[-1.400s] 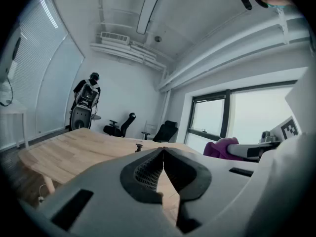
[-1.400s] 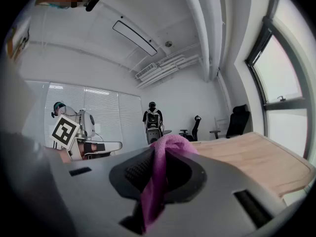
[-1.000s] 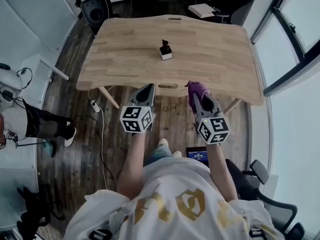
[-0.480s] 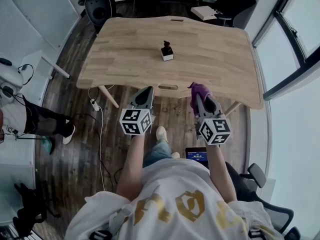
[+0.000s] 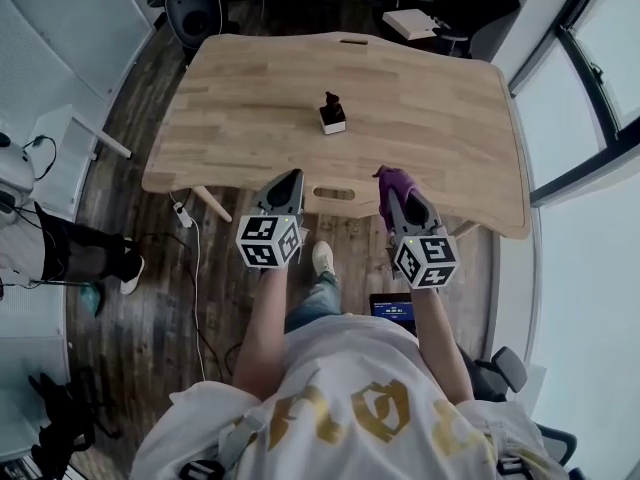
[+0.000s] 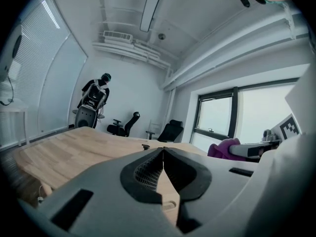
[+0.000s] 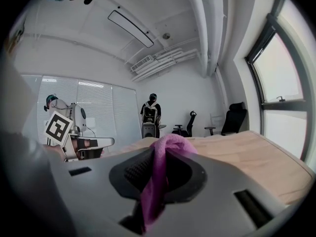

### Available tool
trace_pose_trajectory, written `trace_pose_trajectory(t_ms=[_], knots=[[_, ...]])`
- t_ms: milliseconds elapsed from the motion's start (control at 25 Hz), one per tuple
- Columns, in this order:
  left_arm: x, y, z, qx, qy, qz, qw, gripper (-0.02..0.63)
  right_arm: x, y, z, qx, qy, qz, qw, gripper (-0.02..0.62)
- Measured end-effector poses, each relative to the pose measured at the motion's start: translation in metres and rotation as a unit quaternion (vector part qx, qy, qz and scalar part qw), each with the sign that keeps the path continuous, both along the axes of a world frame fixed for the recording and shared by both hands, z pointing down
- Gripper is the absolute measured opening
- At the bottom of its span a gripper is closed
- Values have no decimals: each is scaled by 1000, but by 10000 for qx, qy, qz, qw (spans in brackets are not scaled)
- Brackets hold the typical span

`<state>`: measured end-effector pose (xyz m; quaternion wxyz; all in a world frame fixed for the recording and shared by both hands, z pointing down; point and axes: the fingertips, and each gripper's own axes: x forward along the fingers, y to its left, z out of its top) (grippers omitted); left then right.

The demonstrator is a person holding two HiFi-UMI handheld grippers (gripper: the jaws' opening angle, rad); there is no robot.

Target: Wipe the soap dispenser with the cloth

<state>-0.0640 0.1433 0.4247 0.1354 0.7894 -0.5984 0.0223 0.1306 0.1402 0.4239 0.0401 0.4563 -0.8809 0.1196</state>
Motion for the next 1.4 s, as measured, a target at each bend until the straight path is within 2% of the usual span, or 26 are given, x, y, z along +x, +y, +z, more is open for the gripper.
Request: trace_pose_trajectory(t_ms=[200, 560, 800, 1040, 1400], knots=[[-9, -60, 3, -45, -62, 131, 9999, 11, -10, -55, 8, -158, 60, 79, 9998, 50], [-50, -178, 9, -196, -45, 254, 9995, 11, -48, -167, 11, -300, 113, 215, 9993, 49], [-63, -239, 16, -209, -84, 453, 9987, 11, -67, -221, 16, -361, 81, 394, 9985, 49], [-71, -265, 28, -293, -37, 616, 9977, 11, -79, -237, 25, -447, 86, 466, 9979, 51], [-71, -273, 26, -282, -142, 808, 9962, 11, -82, -244, 26, -459, 46, 558, 9974, 49]])
